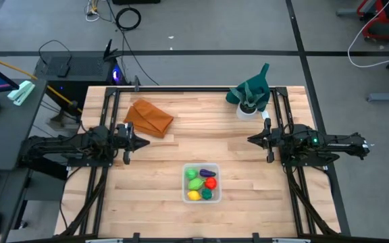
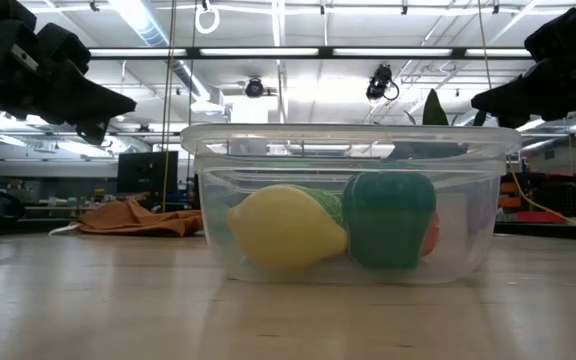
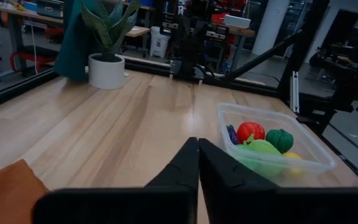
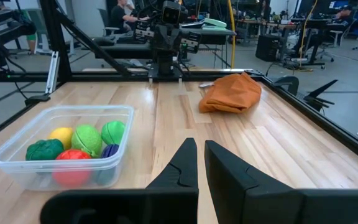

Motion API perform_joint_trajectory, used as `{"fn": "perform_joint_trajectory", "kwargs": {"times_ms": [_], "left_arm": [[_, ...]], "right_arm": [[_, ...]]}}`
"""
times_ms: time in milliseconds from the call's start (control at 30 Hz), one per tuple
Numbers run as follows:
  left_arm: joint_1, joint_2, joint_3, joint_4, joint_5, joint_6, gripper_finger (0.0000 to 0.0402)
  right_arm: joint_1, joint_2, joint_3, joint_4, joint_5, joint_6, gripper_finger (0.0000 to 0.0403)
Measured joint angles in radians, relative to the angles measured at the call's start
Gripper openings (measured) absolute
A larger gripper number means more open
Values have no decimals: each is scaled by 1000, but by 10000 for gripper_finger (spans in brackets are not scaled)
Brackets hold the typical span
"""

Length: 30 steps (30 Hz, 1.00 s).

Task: Pick and placing Produce into tupperware
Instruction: Return to Home Position

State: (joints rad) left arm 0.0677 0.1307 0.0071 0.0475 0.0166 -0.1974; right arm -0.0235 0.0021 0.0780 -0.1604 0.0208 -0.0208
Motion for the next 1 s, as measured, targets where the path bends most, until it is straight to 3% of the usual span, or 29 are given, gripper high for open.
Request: {"fn": "perform_joint_trajectory", "kwargs": {"times_ms": [233,433,1000], "left_arm": [[0,0,0,0,0,0,65],[0,0,0,0,0,0,86],[0,0,0,0,0,0,82]], "right_arm": [[0,0,0,0,0,0,0],[0,0,0,0,0,0,0],[0,0,0,0,0,0,0]]}}
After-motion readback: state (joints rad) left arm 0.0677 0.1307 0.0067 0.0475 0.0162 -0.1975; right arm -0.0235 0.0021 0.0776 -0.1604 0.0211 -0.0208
